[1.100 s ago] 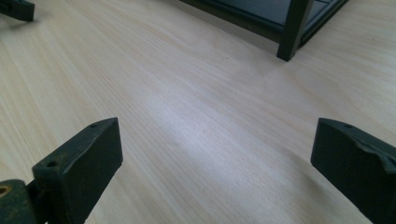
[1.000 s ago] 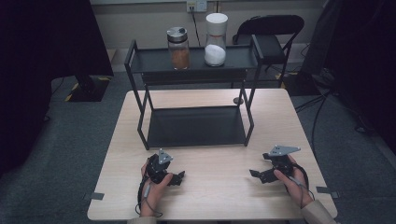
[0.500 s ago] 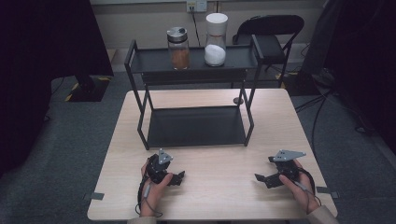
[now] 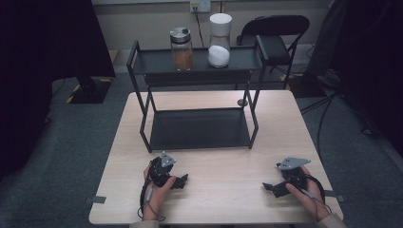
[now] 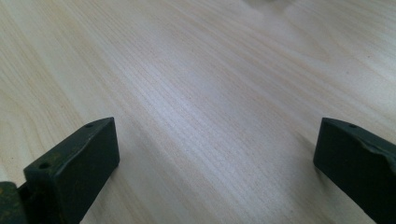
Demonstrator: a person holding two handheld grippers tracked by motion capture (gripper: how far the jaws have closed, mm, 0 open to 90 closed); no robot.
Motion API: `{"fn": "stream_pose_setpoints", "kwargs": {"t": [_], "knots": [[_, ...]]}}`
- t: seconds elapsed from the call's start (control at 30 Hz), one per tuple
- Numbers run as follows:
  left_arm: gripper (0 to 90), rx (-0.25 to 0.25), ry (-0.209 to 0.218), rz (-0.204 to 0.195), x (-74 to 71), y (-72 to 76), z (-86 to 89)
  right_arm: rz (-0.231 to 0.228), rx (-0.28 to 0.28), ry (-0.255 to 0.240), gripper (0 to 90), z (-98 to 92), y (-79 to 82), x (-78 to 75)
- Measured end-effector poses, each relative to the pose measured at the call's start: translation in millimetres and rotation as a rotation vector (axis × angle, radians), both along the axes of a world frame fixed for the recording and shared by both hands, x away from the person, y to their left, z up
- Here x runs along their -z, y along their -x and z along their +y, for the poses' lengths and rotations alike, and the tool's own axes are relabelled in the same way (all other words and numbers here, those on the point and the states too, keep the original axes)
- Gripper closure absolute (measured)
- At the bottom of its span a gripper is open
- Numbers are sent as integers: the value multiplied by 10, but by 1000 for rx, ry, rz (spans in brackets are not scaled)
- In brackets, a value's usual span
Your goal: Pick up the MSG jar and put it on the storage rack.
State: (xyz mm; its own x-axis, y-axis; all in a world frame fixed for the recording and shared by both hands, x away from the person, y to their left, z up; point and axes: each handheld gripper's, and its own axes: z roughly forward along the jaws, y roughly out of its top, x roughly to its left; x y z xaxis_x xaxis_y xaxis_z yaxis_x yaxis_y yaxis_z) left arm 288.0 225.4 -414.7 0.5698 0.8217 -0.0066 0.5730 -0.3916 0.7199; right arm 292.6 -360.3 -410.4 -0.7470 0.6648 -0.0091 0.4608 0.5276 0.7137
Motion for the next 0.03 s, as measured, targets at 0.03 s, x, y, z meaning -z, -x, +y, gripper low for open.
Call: {"fn": "stream_pose_setpoints", "kwargs": {"t": [0.03], "knots": [[0, 0, 0, 0, 0, 0, 0, 0, 0, 0, 0, 0, 0, 0]]}}
